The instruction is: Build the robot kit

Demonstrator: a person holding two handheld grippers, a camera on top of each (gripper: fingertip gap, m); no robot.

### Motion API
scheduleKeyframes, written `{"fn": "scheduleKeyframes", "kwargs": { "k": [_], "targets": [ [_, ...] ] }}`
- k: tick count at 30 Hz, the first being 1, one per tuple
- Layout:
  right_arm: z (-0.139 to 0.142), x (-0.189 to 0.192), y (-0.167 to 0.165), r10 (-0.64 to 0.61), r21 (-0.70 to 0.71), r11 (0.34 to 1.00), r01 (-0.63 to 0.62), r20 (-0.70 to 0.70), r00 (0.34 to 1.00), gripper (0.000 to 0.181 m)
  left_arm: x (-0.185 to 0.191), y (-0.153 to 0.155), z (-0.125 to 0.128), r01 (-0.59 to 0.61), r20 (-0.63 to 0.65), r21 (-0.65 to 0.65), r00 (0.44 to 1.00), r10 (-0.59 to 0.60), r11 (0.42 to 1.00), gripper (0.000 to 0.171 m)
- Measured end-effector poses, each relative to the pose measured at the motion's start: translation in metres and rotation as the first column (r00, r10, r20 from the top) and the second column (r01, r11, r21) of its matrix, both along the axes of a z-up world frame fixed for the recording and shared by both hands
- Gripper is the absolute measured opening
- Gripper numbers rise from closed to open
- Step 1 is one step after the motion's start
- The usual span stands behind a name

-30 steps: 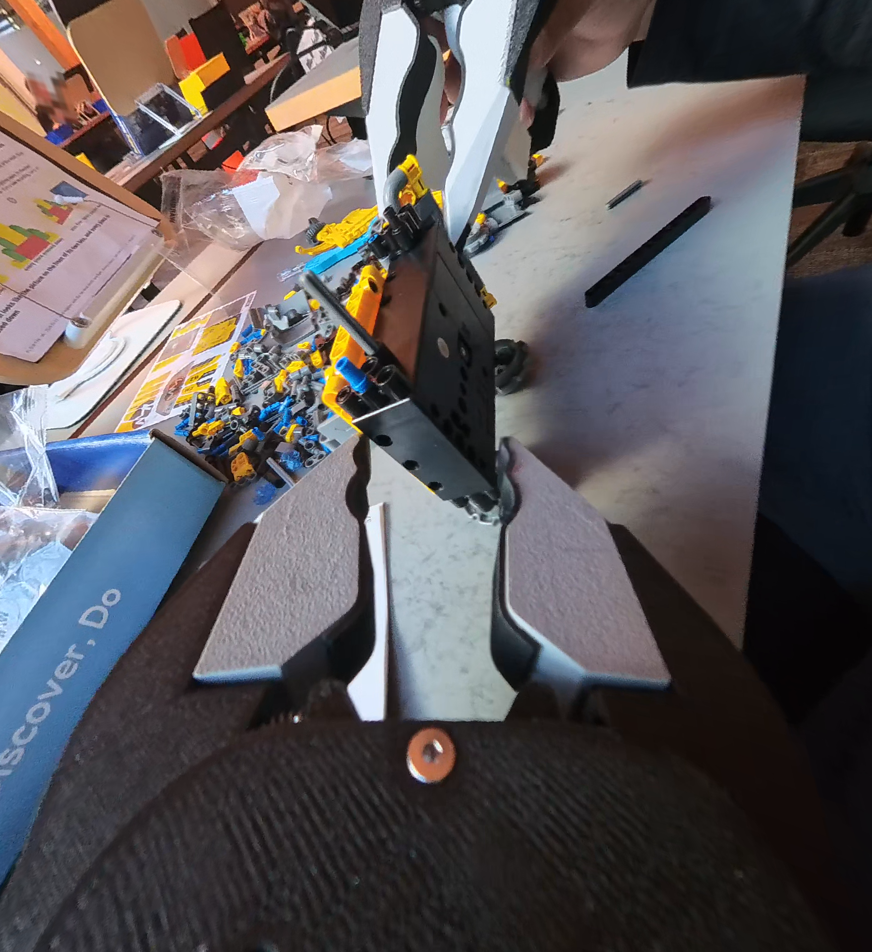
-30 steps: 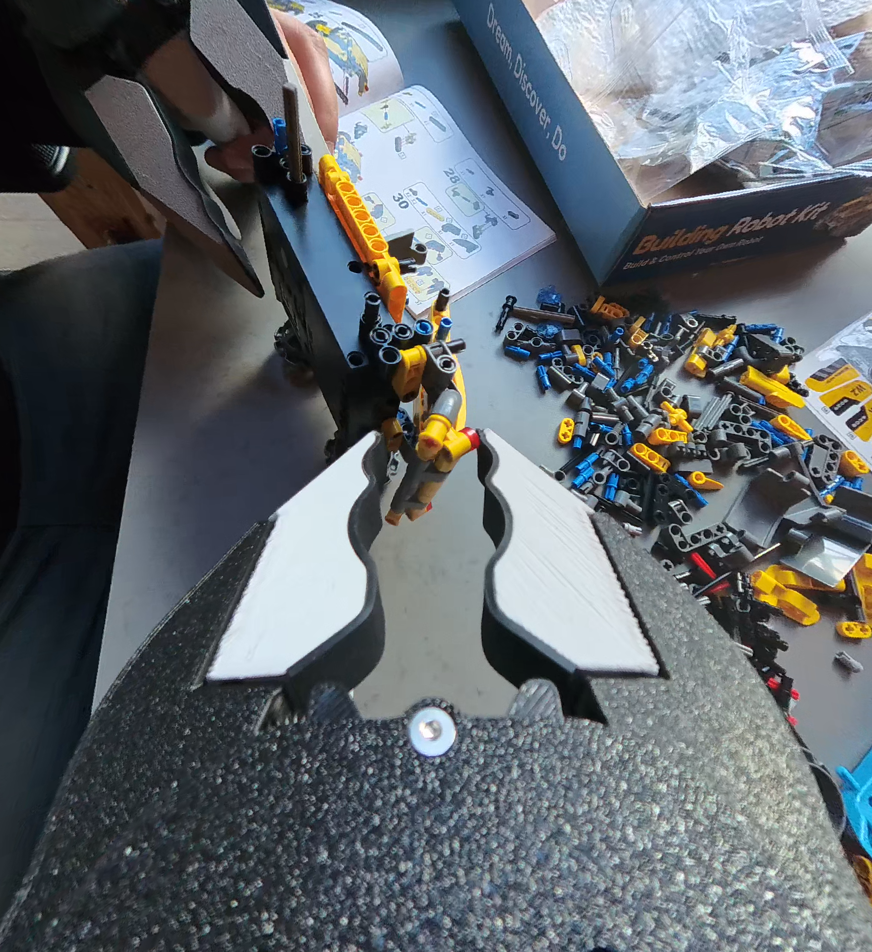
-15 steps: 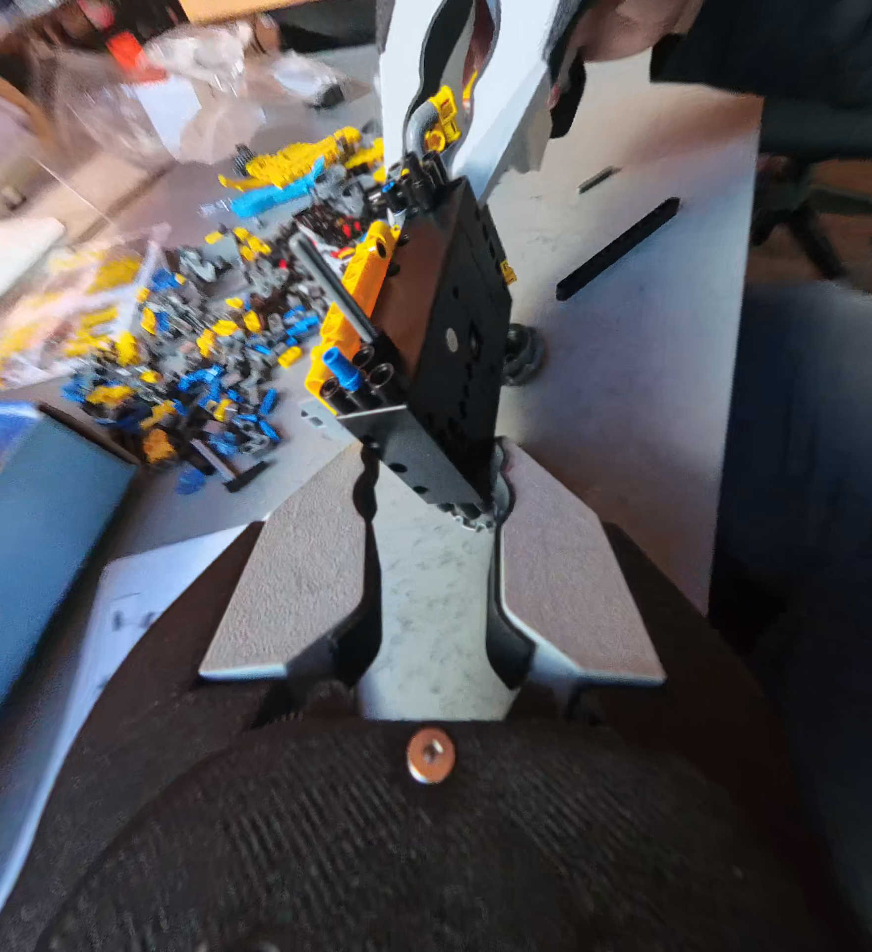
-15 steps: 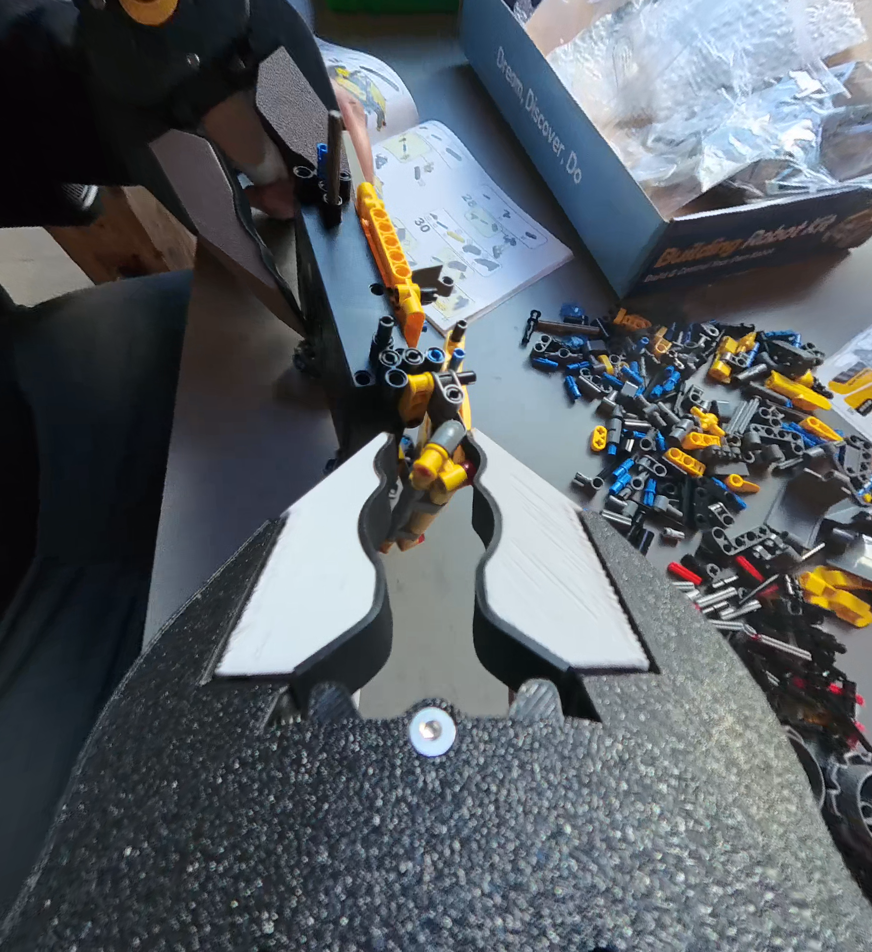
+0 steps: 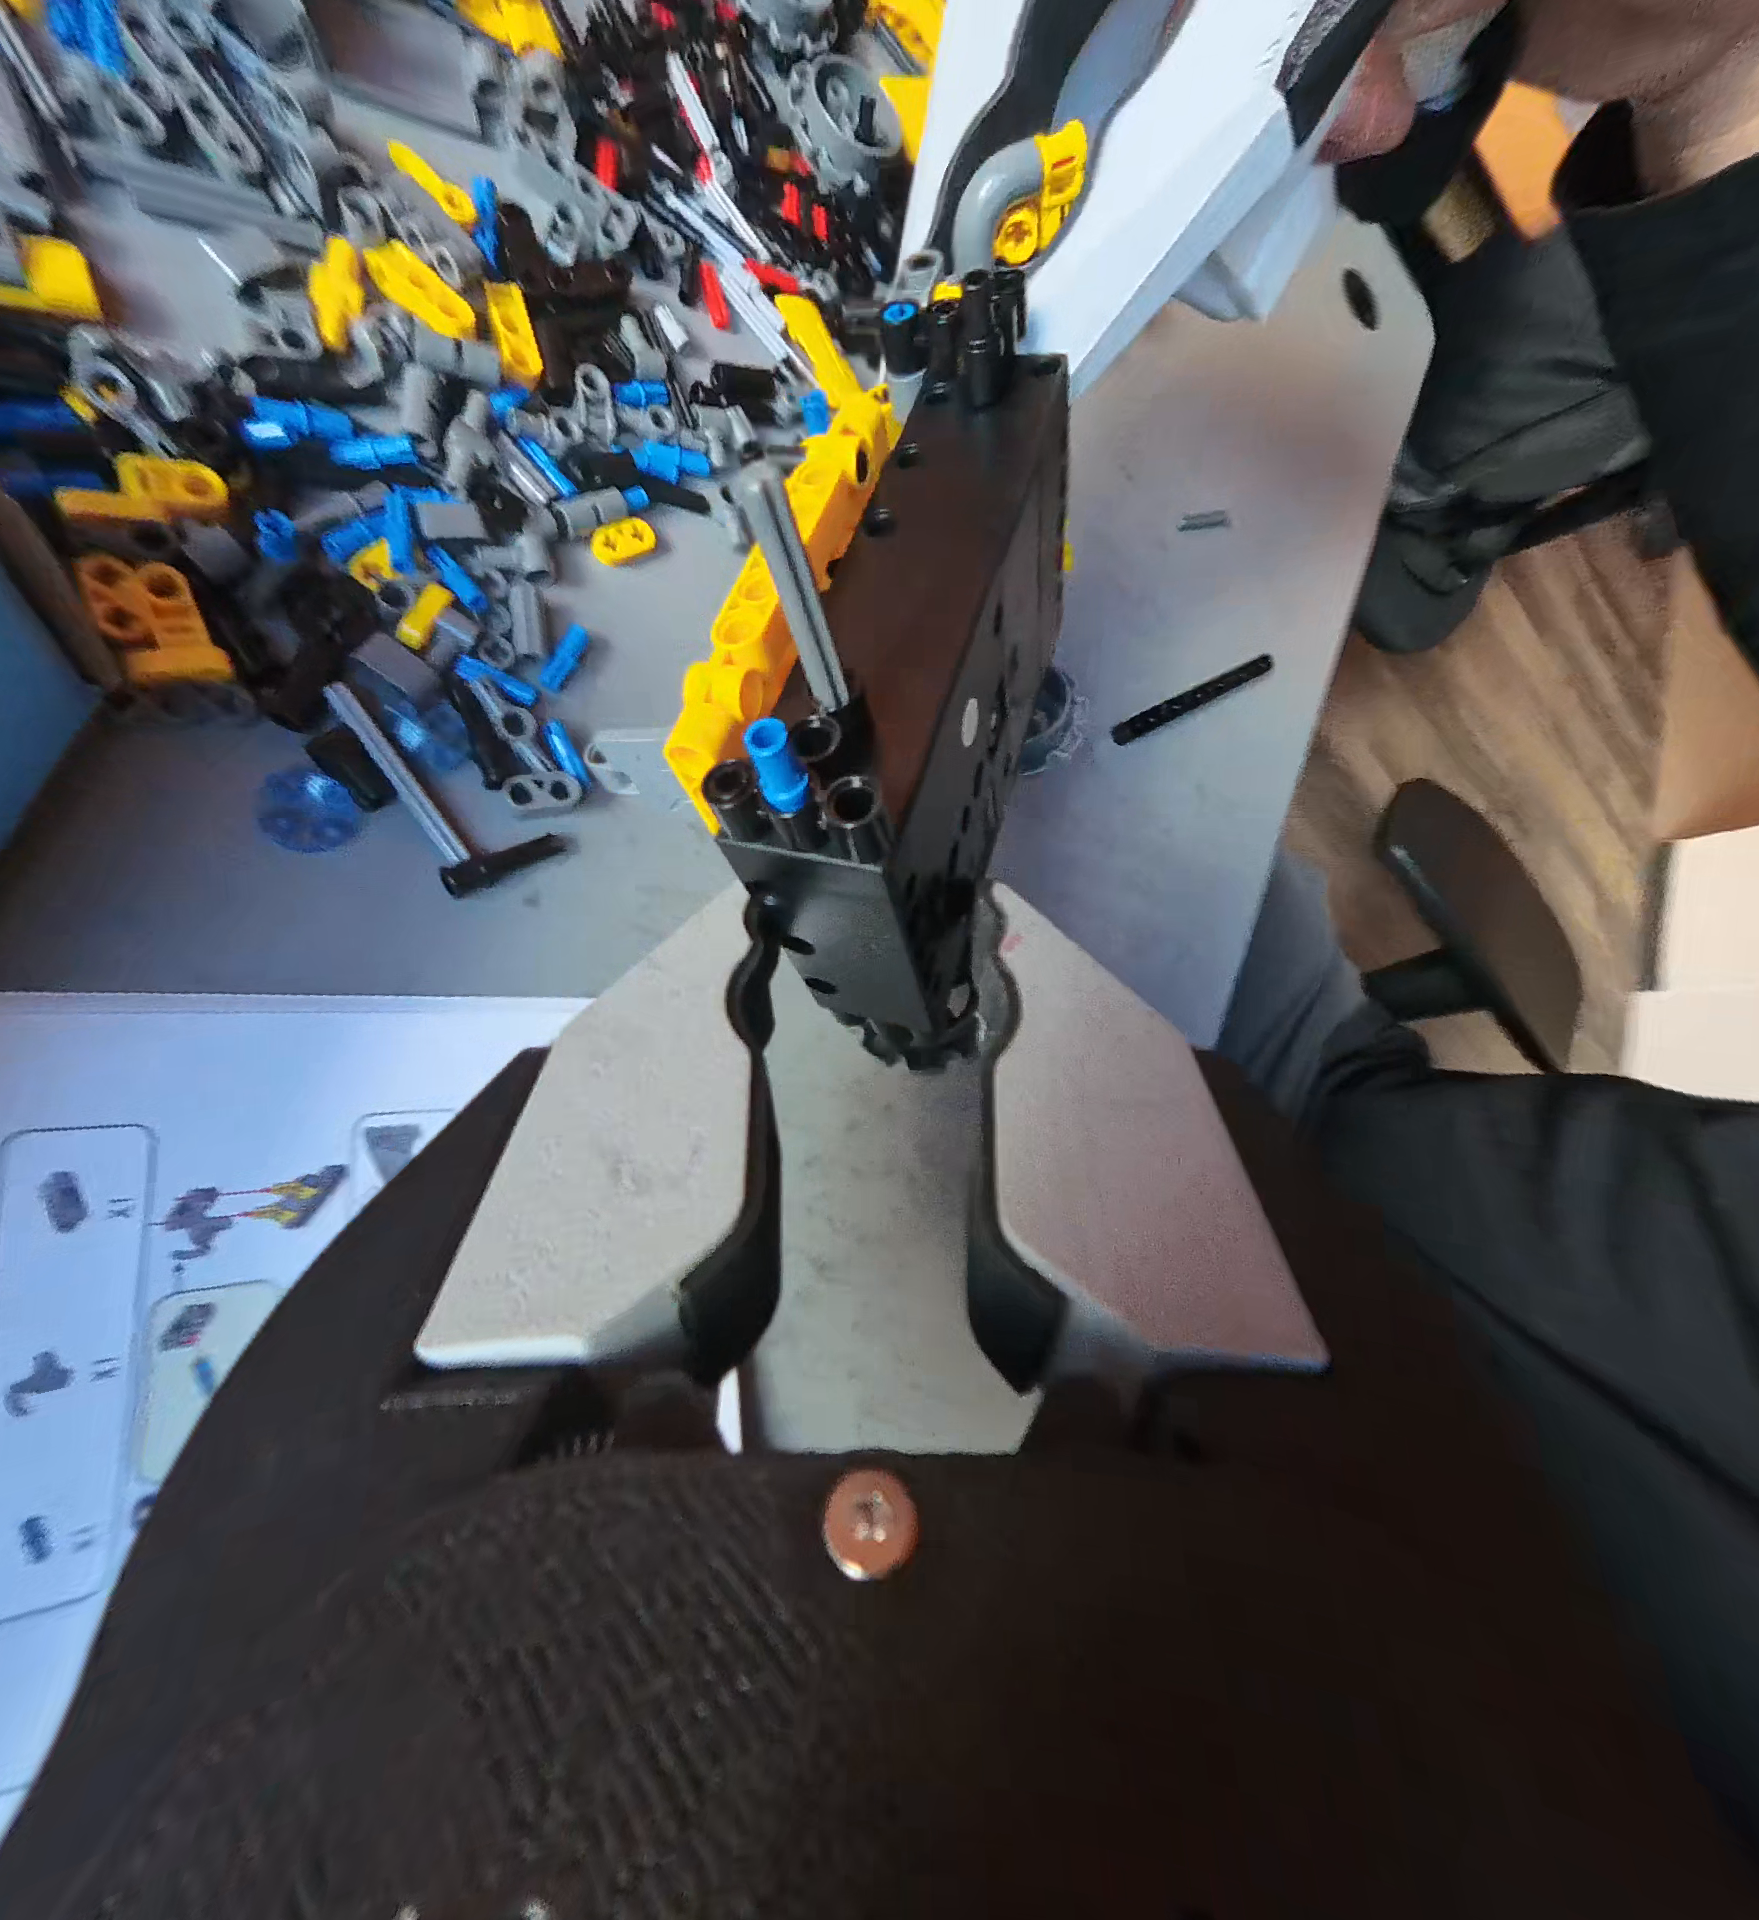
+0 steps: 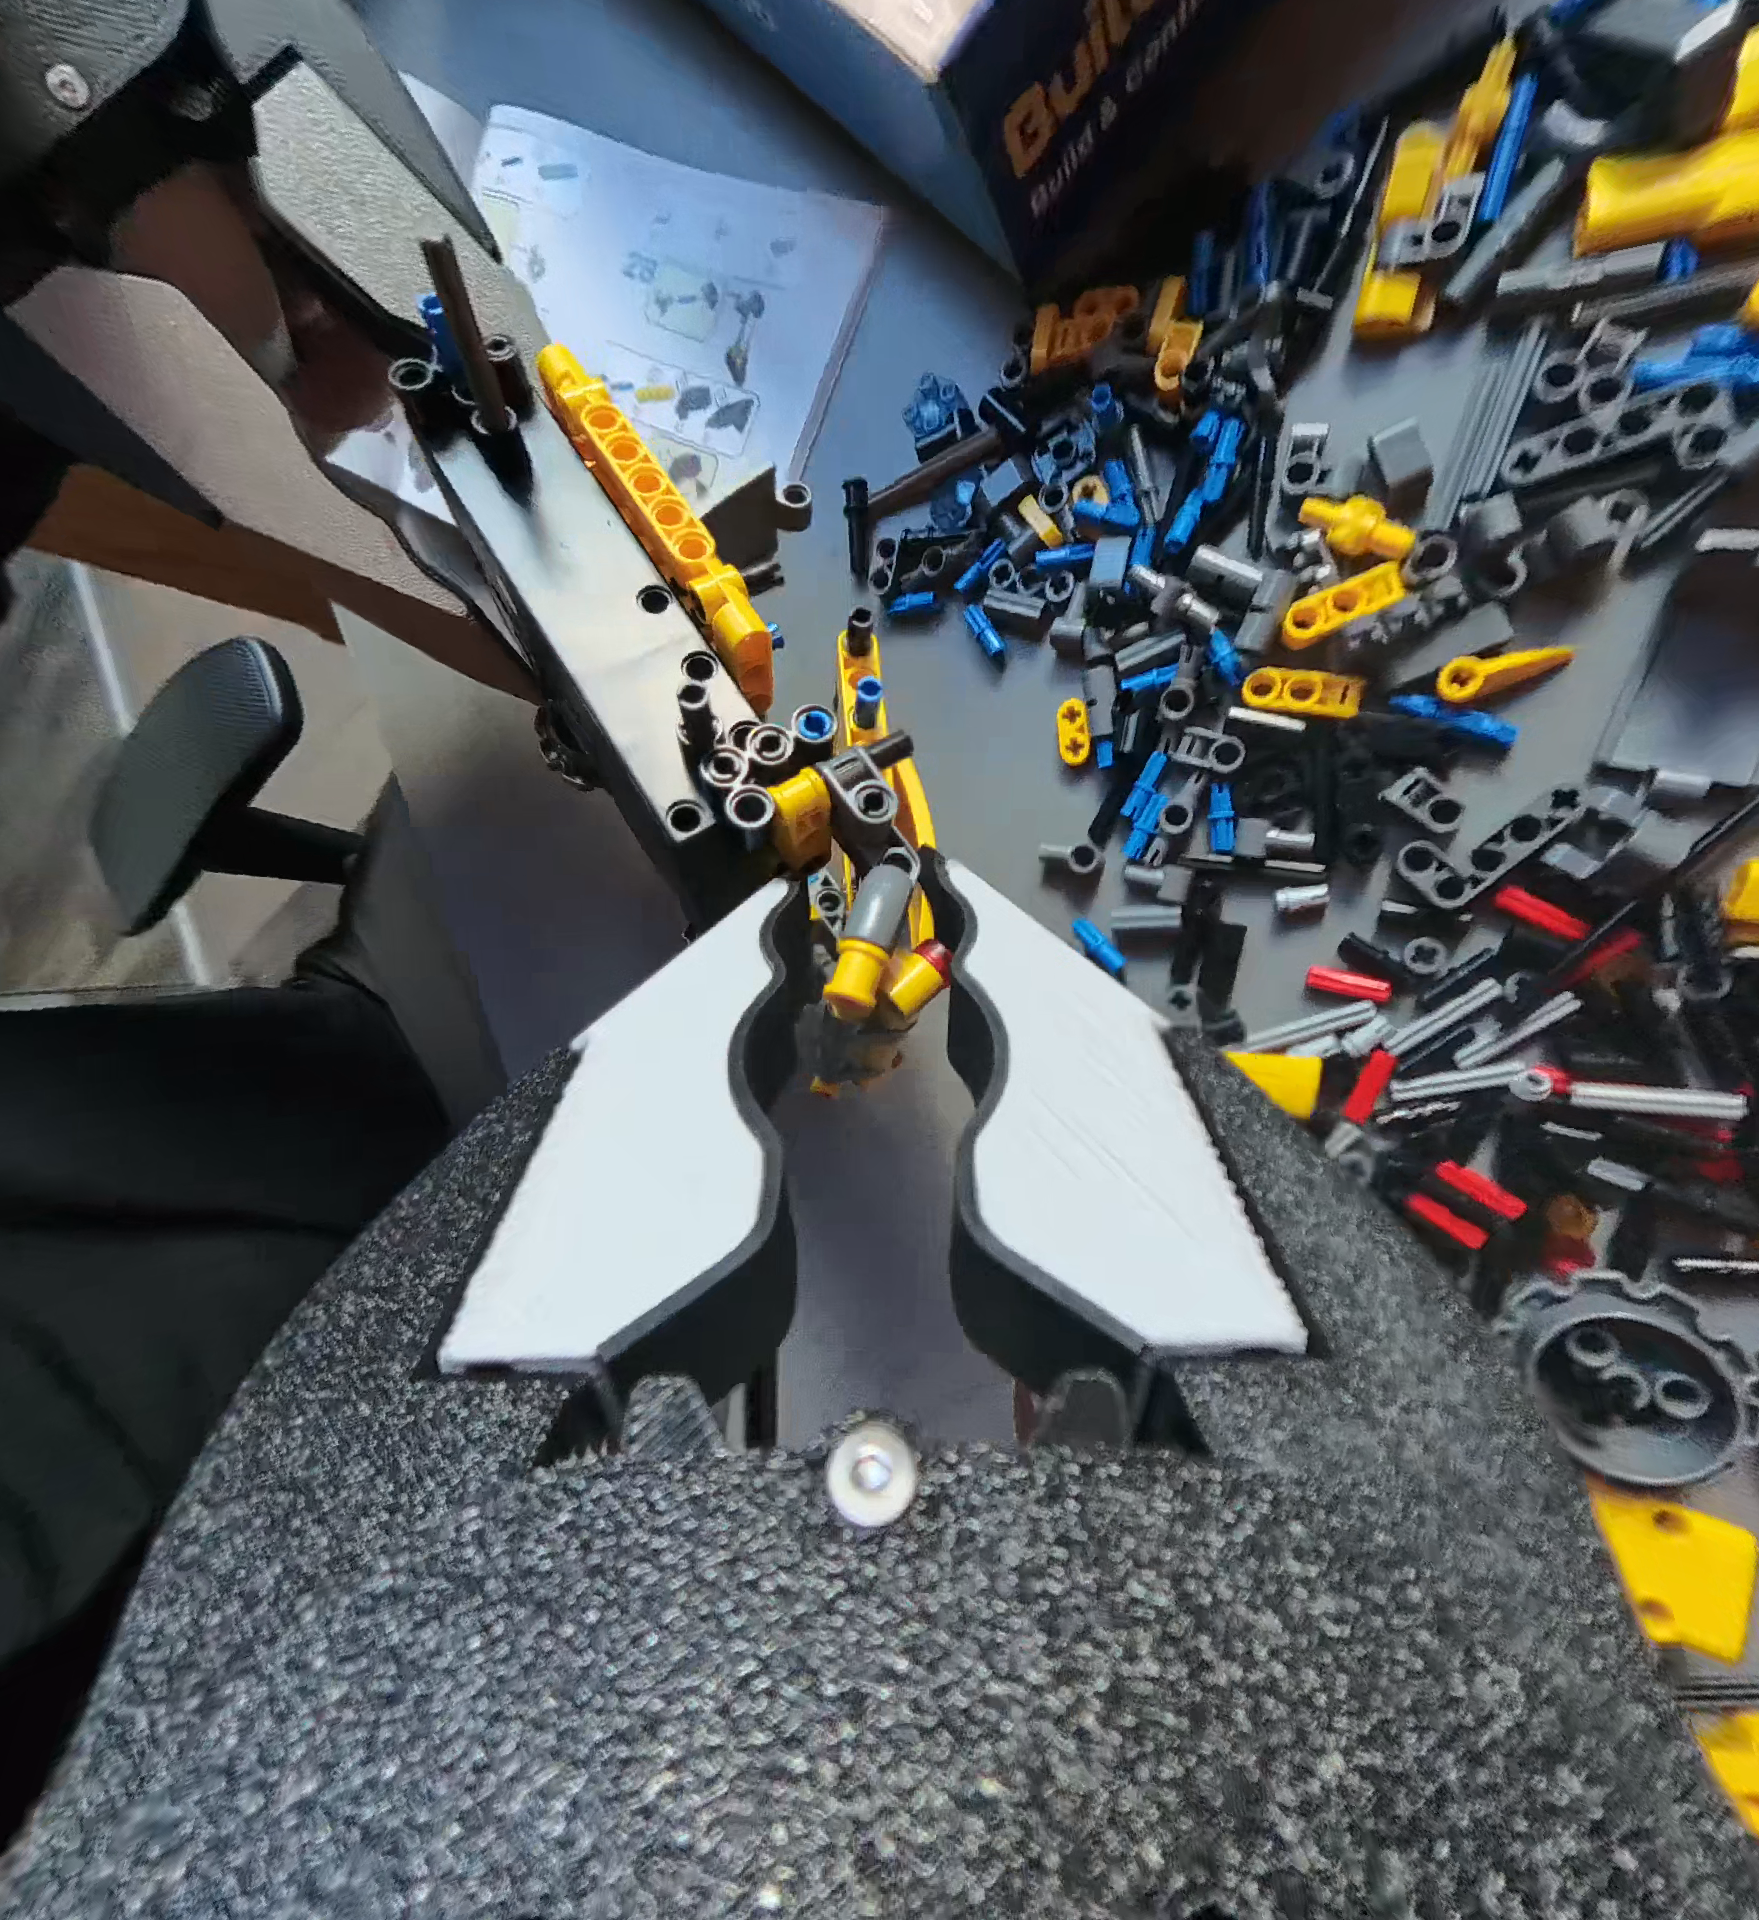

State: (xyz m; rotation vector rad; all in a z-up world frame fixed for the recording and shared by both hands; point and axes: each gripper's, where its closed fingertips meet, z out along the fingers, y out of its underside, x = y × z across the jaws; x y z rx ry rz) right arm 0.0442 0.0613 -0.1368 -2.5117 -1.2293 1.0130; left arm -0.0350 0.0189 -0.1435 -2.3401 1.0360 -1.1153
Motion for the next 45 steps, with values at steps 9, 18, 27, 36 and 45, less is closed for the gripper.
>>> {"fn": "scheduleKeyframes", "kwargs": {
  "k": [9, 18, 27, 36, 45],
  "targets": [
    [-0.003, 0.003, -0.009, -0.044, -0.143, 0.989, 0.044, 0.003, 0.999, 0.024, 0.000, -0.003, 0.001, 0.004, 0.028, -0.069, 1.000, -0.002, 0.998, 0.033],
    [0.008, 0.001, -0.008, -0.009, 0.055, 0.998, 0.012, -0.039, 0.999, 0.023, -0.001, -0.003, 0.008, 0.017, 0.015, 0.247, 1.000, -0.021, 0.969, 0.033],
    [-0.001, 0.003, -0.043, 0.080, 0.632, 0.772, -0.070, 0.013, 0.997, 0.019, 0.001, -0.043, -0.014, 0.060, -0.081, 0.587, 0.997, -0.015, 0.807, 0.032],
    [0.007, 0.002, -0.048, 0.091, 0.700, 0.707, -0.100, 0.050, 0.995, 0.018, 0.001, -0.043, -0.014, 0.064, -0.093, 0.701, 0.996, 0.003, 0.711, 0.032],
    [0.031, 0.011, -0.055, 0.126, 0.730, 0.679, -0.081, -0.007, 0.992, 0.038, 0.003, -0.045, -0.012, 0.036, -0.047, 0.751, 0.999, -0.002, 0.660, 0.032]
  ]
}}
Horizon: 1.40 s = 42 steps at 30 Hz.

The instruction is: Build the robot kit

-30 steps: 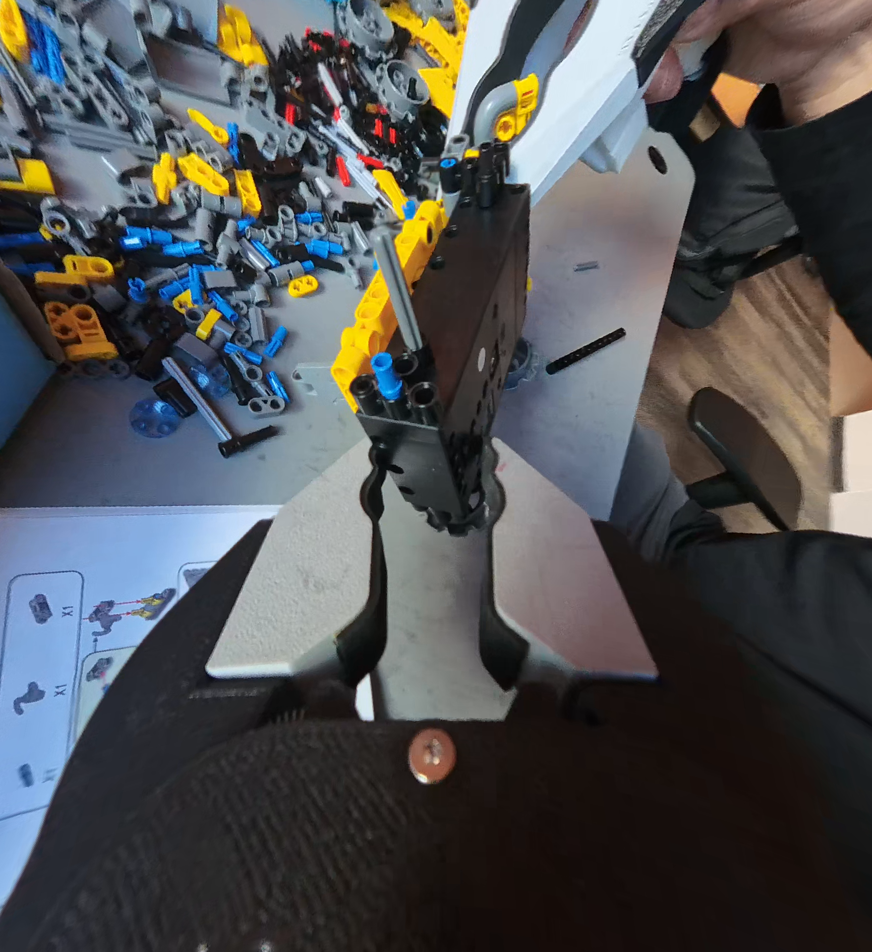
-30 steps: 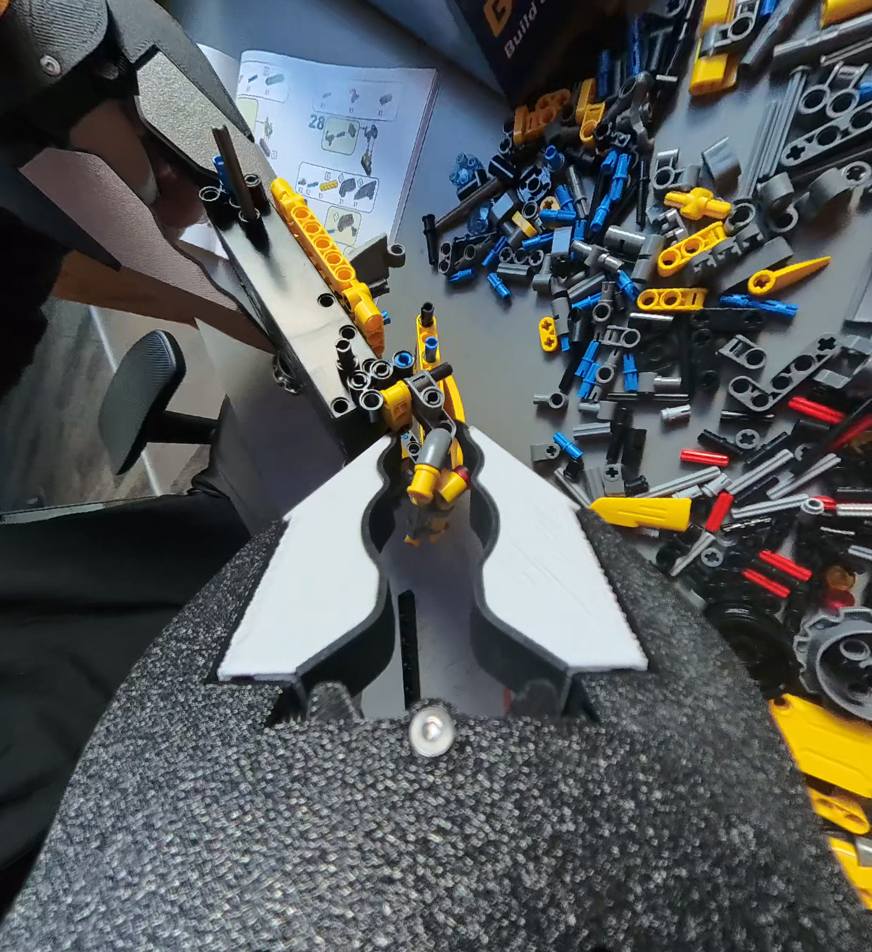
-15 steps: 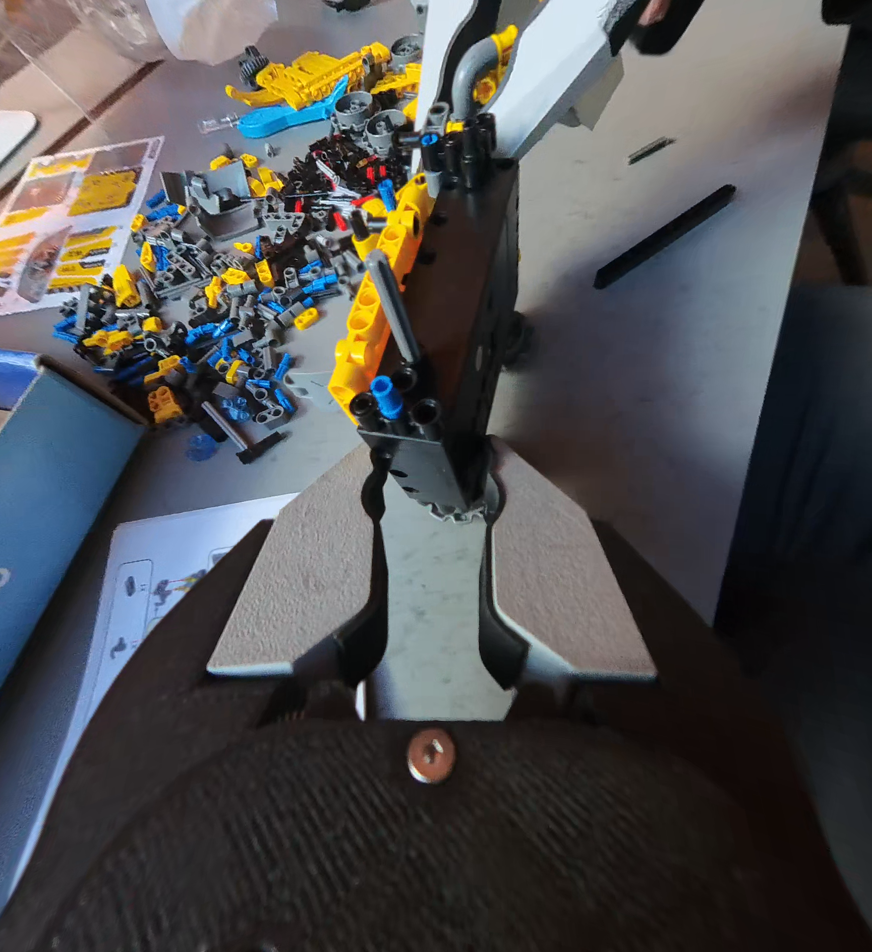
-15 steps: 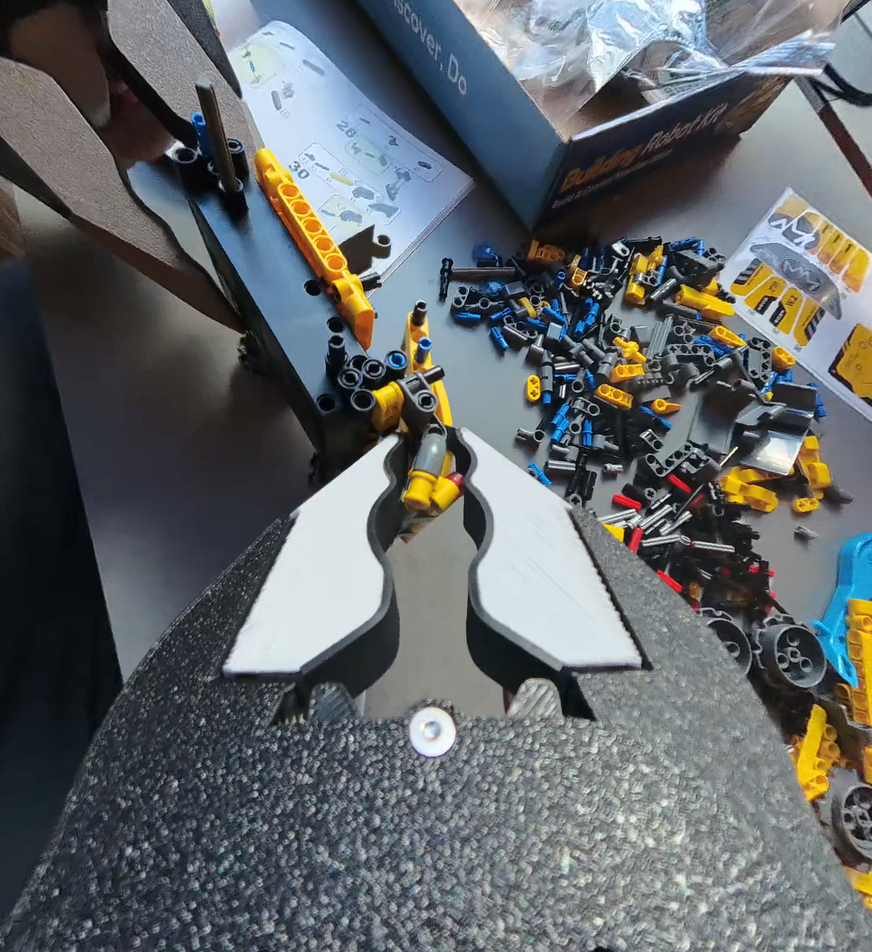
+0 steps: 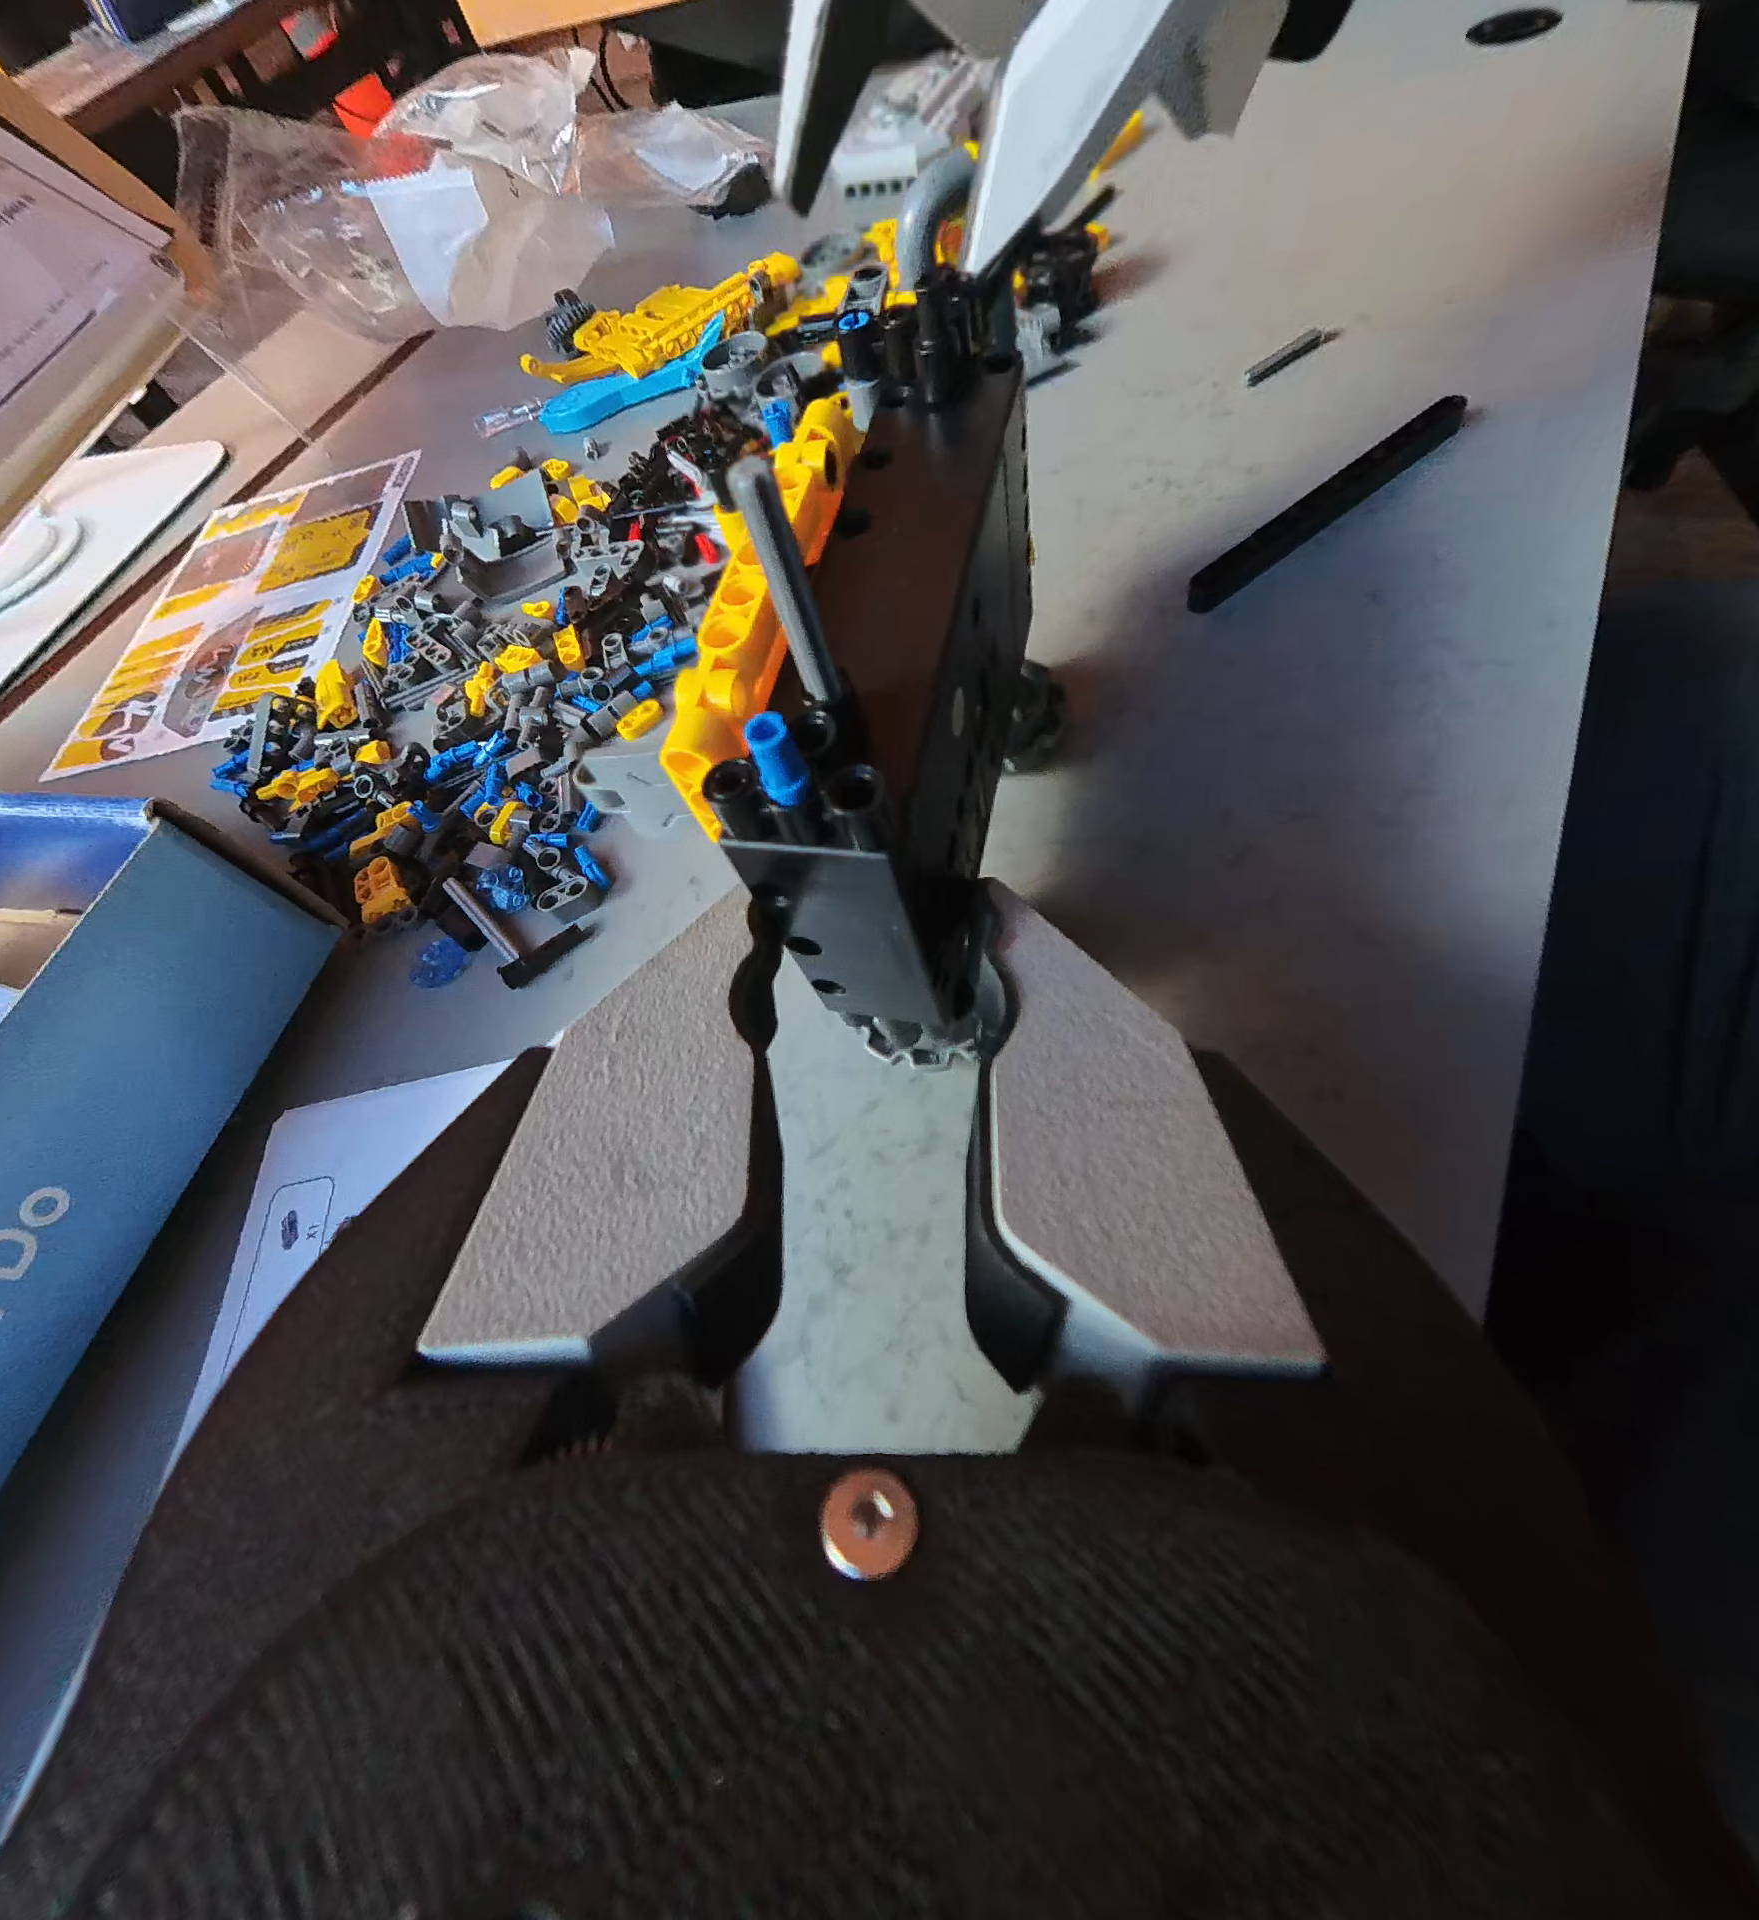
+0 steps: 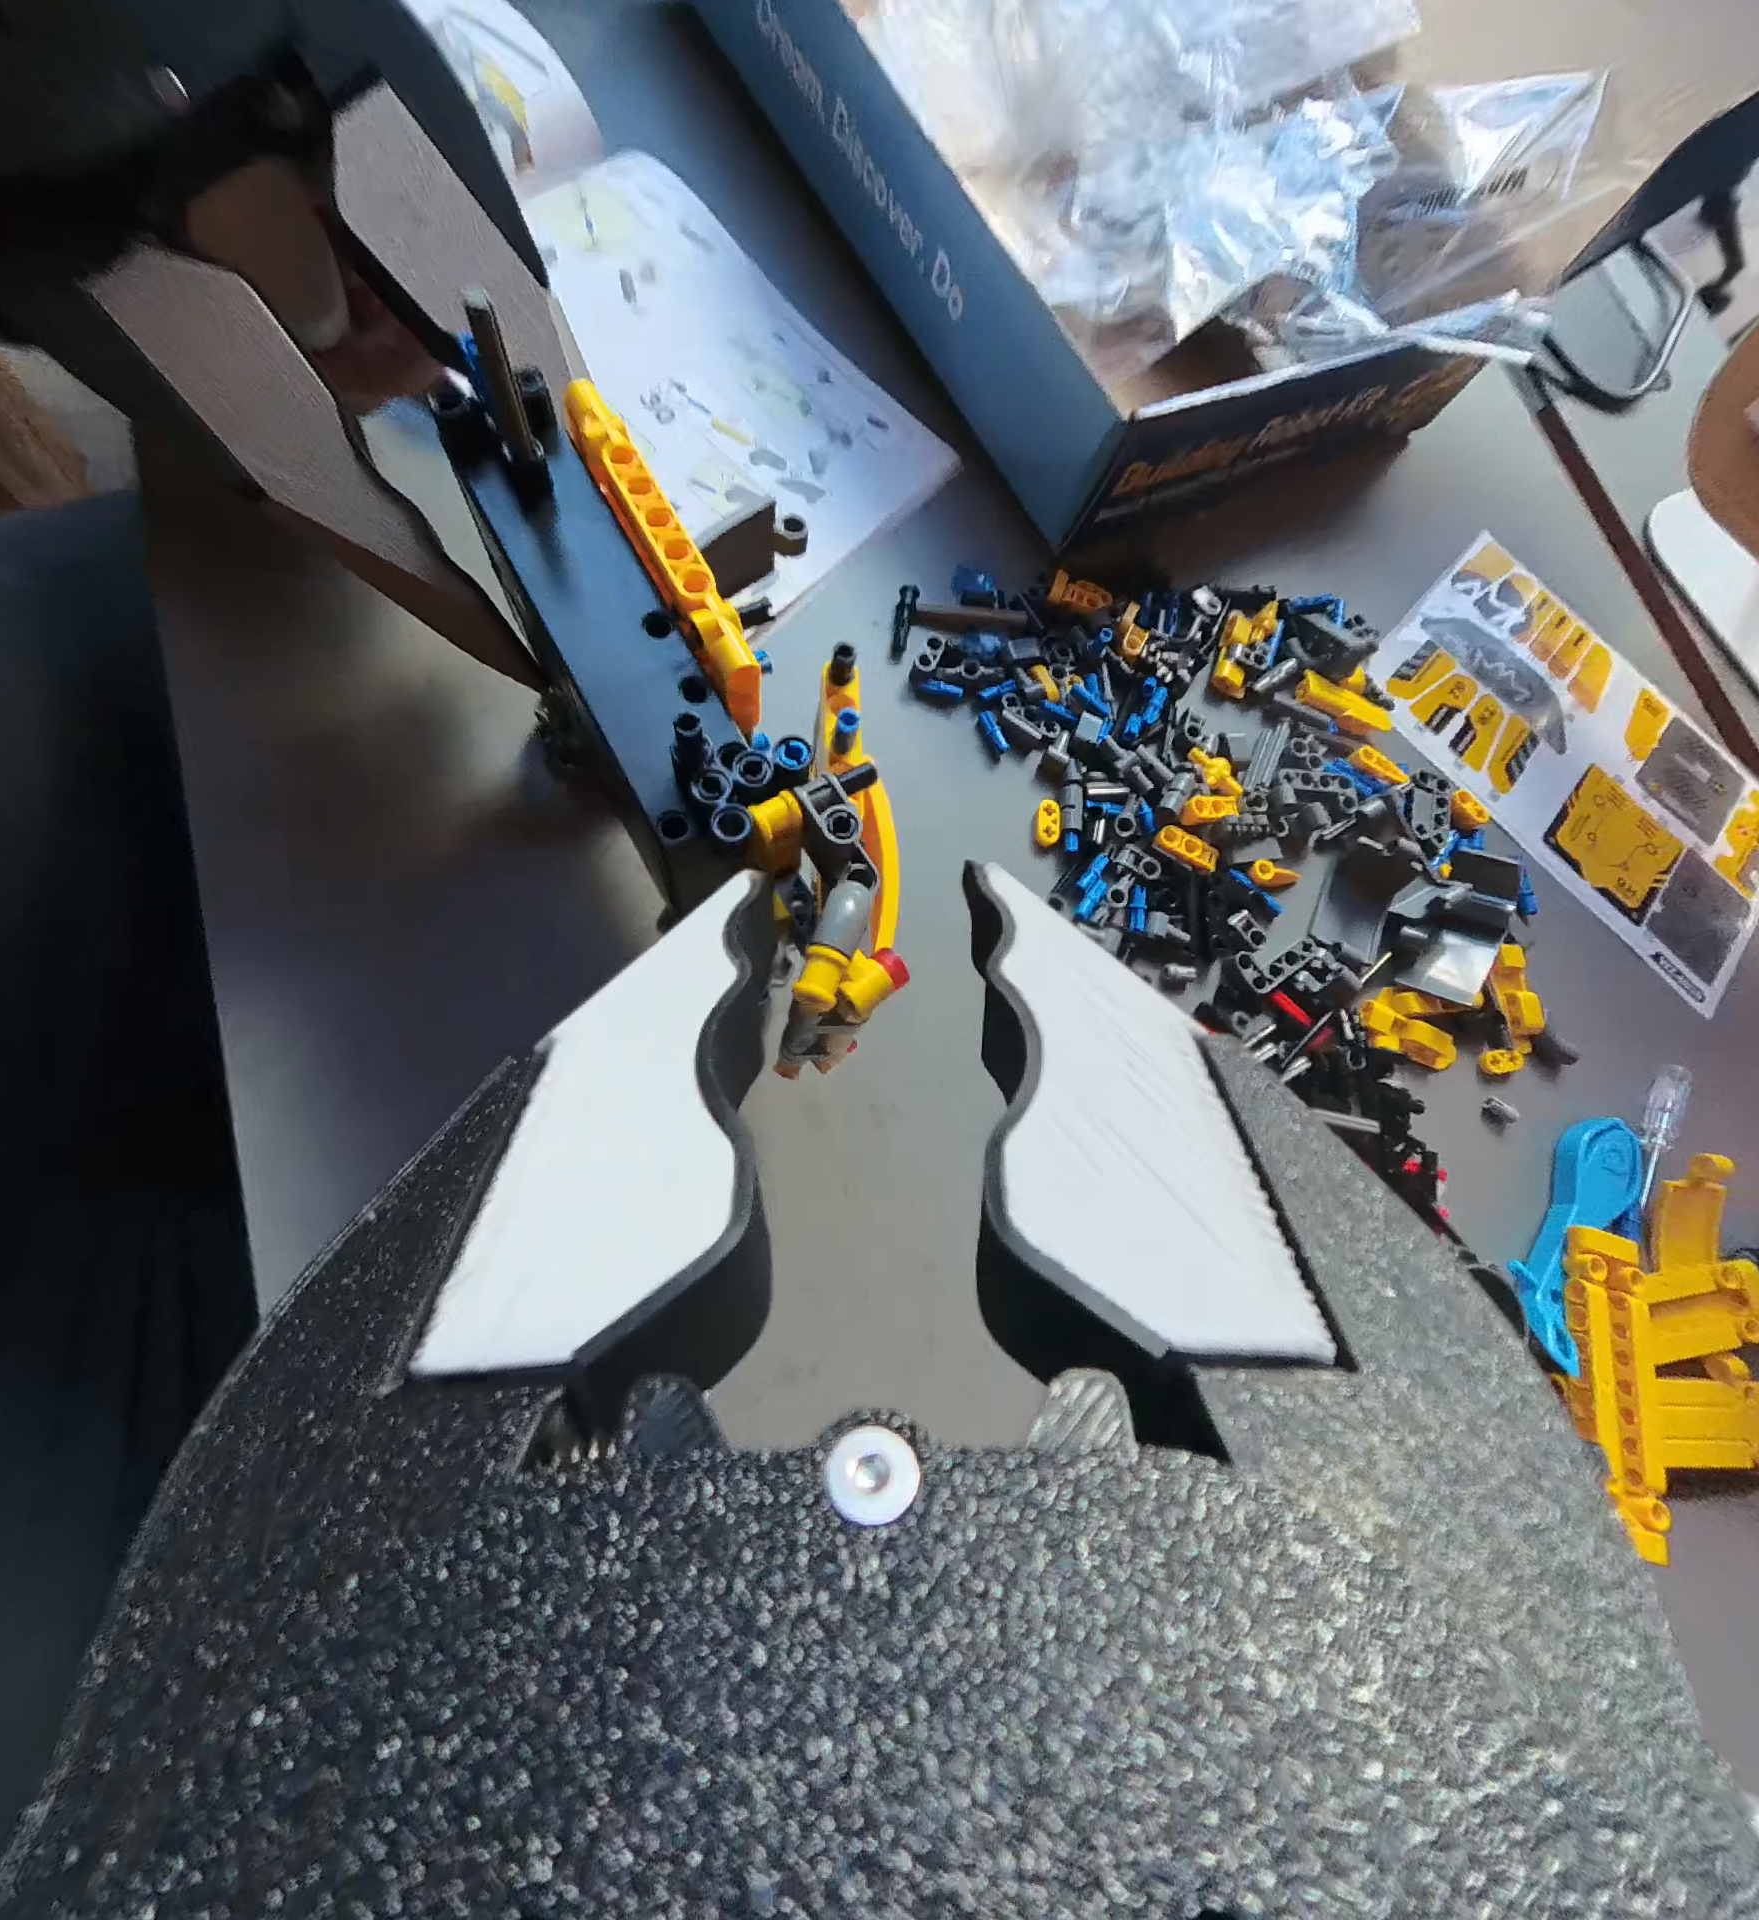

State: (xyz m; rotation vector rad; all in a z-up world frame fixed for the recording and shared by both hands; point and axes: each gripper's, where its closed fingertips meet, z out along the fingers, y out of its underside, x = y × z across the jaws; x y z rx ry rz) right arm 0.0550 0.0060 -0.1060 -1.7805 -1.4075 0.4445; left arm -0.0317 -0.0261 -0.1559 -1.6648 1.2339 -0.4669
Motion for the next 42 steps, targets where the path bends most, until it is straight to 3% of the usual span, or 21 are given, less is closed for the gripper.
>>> {"fn": "scheduleKeyframes", "kwargs": {
  "k": [6, 15, 42],
  "targets": [
    [0.021, -0.013, -0.017, 0.084, 0.020, 0.996, -0.082, -0.130, 0.988, 0.043, 0.001, -0.003, 0.001, 0.004, -0.020, 0.070, 1.000, -0.003, 0.998, 0.032],
    [0.001, -0.026, -0.026, 0.135, 0.097, 0.987, -0.131, -0.043, 0.990, 0.053, 0.001, -0.004, 0.002, 0.005, -0.030, 0.116, 1.000, -0.002, 0.993, 0.033],
    [0.012, -0.031, -0.011, 0.118, 0.153, 0.983, -0.104, -0.087, 0.989, 0.049, -0.003, 0.004, 0.002, -0.025, 0.018, 0.009, 1.000, 0.025, 1.000, 0.042]
  ]
}}
